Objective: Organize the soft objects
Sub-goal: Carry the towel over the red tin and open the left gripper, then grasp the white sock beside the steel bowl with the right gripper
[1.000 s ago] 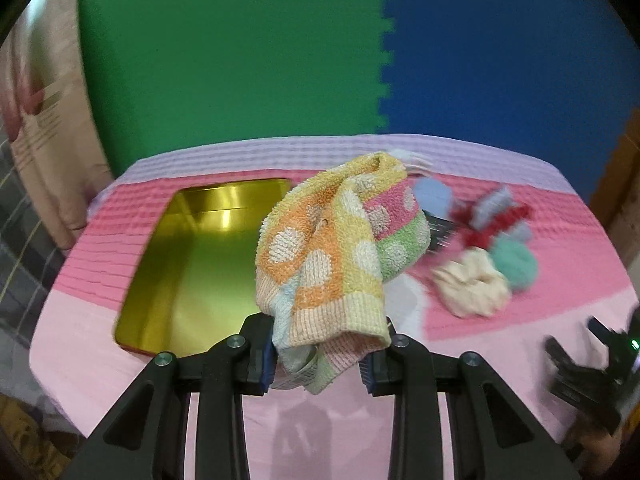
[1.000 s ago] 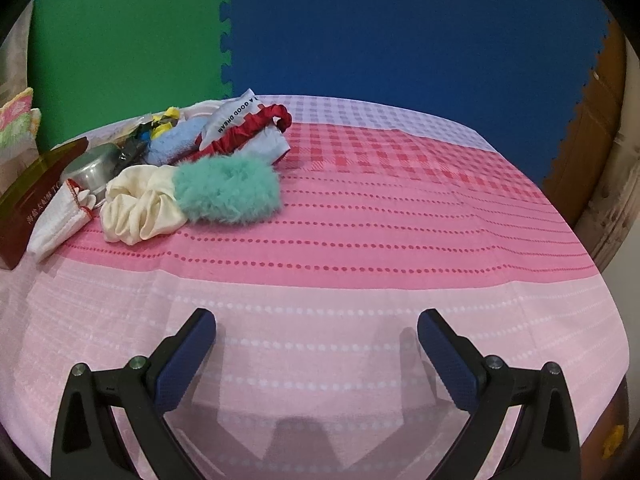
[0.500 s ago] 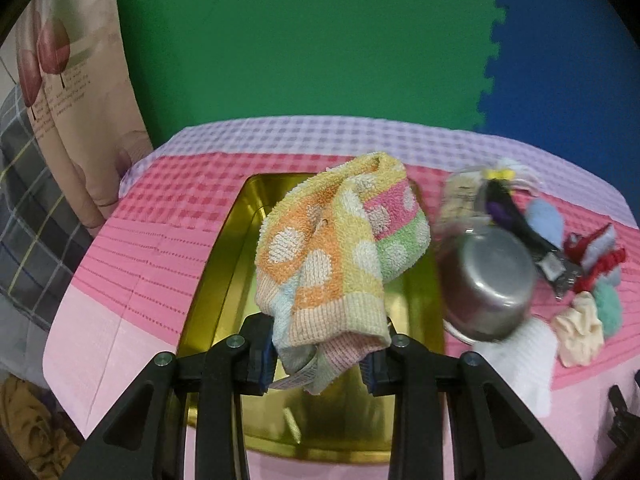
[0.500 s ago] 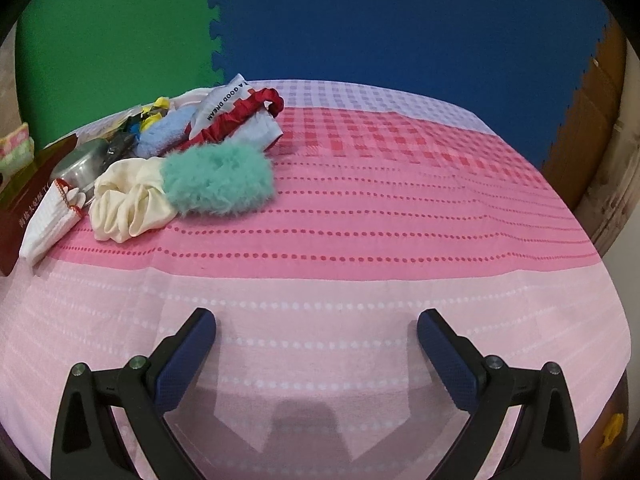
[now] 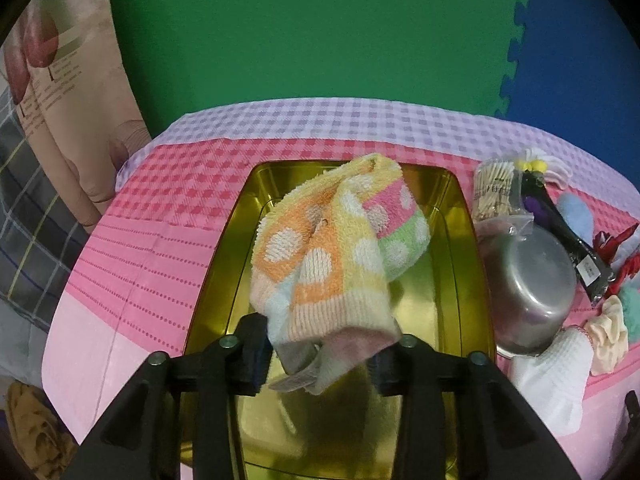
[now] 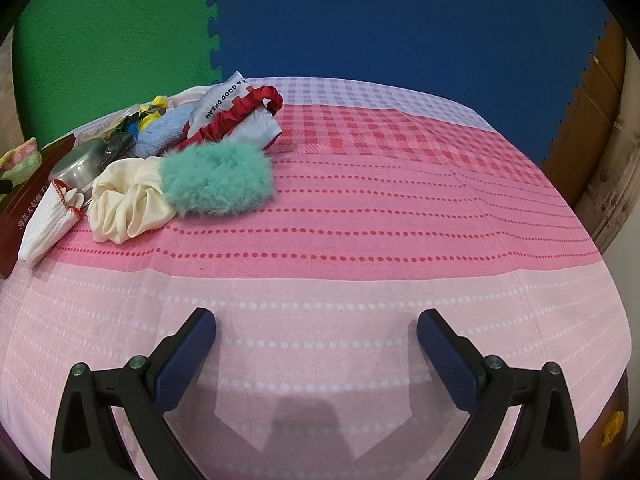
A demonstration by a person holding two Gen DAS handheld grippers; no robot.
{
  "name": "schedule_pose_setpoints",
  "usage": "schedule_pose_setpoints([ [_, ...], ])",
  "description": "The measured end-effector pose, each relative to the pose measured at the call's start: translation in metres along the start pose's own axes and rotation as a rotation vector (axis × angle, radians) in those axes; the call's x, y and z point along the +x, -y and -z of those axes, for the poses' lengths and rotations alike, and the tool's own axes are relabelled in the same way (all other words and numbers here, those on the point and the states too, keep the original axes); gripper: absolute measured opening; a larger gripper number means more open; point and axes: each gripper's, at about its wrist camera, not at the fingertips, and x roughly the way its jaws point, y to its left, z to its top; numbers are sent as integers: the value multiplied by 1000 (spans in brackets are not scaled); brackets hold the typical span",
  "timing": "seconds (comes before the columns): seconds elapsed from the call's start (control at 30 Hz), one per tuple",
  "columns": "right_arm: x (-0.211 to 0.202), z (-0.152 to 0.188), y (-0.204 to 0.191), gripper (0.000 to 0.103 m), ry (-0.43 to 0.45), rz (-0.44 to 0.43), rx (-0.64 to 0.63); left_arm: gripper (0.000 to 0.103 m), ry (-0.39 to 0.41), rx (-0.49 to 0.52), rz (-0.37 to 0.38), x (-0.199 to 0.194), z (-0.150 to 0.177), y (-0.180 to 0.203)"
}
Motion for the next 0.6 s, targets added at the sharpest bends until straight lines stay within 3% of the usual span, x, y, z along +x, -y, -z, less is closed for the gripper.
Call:
schedule_pose_setpoints([
  [0.07,0,0,0,103,0,0,0,49,-8,10,-3,3,-1,1],
  [0.2,0,0,0,103,-4,-2,2,75,-5,38,-22,4,-1,7],
  [0.3,-8,-2,-4,103,22,-15,-12,75,41,48,-50,-5,0,9],
  [0.4,-37,-9,-28,103,117,-124,-85,75,71,11,-13,-23,0,2],
  [0.43,-48,-16,-46,103,125,-203,-122,79,82,1,-6,-30,0,0],
  [0.5,-55,-25,-68,103,106,-308,-154,88,119,-29,-4,-51,4,-4],
  [0.6,-57,-34,-109,103,54,-455,-208,89,128,-84,28,-77,20,-11],
])
